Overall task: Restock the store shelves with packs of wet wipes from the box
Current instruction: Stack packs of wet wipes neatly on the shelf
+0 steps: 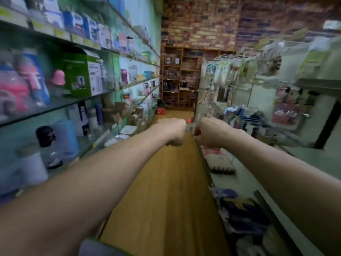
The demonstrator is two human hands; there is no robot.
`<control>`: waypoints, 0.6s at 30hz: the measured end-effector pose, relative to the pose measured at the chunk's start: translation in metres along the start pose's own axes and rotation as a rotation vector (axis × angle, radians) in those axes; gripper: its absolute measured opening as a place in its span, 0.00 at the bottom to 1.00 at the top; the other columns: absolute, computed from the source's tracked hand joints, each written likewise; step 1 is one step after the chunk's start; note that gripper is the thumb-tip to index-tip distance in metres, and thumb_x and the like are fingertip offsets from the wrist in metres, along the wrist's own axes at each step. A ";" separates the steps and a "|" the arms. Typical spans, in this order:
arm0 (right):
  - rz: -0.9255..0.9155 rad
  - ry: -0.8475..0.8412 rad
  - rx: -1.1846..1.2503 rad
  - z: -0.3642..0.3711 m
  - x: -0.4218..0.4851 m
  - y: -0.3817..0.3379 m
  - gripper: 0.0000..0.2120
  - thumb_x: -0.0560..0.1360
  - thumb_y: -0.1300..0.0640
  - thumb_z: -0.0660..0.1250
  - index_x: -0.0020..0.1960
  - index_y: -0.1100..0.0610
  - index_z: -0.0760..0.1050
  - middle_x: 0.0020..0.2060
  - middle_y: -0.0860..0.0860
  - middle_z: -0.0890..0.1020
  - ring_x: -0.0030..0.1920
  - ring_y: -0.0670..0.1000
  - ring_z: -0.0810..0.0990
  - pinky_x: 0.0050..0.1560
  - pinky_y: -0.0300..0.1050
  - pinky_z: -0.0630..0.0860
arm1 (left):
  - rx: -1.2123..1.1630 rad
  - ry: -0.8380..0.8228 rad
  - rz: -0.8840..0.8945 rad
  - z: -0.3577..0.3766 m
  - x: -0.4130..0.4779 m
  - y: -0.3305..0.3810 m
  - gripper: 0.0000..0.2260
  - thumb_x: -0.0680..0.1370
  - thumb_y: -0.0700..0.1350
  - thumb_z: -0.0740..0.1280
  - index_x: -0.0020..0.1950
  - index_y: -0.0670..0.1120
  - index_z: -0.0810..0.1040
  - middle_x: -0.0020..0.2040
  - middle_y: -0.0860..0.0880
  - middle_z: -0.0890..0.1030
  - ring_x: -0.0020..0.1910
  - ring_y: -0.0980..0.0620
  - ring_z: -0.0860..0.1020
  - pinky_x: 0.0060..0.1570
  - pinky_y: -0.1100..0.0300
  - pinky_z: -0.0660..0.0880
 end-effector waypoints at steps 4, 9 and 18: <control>-0.134 -0.115 0.030 0.061 0.018 -0.075 0.07 0.77 0.56 0.64 0.52 0.57 0.78 0.43 0.52 0.80 0.43 0.53 0.80 0.43 0.47 0.79 | -0.032 -0.108 -0.136 0.066 -0.029 -0.072 0.07 0.76 0.40 0.64 0.52 0.46 0.78 0.50 0.47 0.80 0.43 0.48 0.80 0.38 0.55 0.78; -0.354 -0.265 0.079 0.137 0.025 -0.164 0.08 0.78 0.56 0.63 0.54 0.57 0.77 0.38 0.49 0.75 0.39 0.51 0.76 0.36 0.43 0.74 | -0.044 -0.246 -0.325 0.141 -0.077 -0.142 0.04 0.77 0.39 0.63 0.48 0.44 0.77 0.45 0.45 0.77 0.40 0.47 0.76 0.36 0.56 0.72; -0.688 -0.522 0.124 0.251 0.002 -0.286 0.07 0.78 0.58 0.61 0.44 0.59 0.75 0.40 0.56 0.77 0.38 0.56 0.76 0.35 0.44 0.69 | -0.170 -0.441 -0.685 0.243 -0.176 -0.227 0.12 0.77 0.43 0.65 0.35 0.44 0.69 0.31 0.47 0.70 0.30 0.48 0.71 0.31 0.60 0.69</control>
Point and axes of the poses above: each hand's wrist, its own x-axis towards the middle knuckle, its own z-axis out of the palm, y = z × x, the point moved 9 cm from there along x, towards the middle knuckle
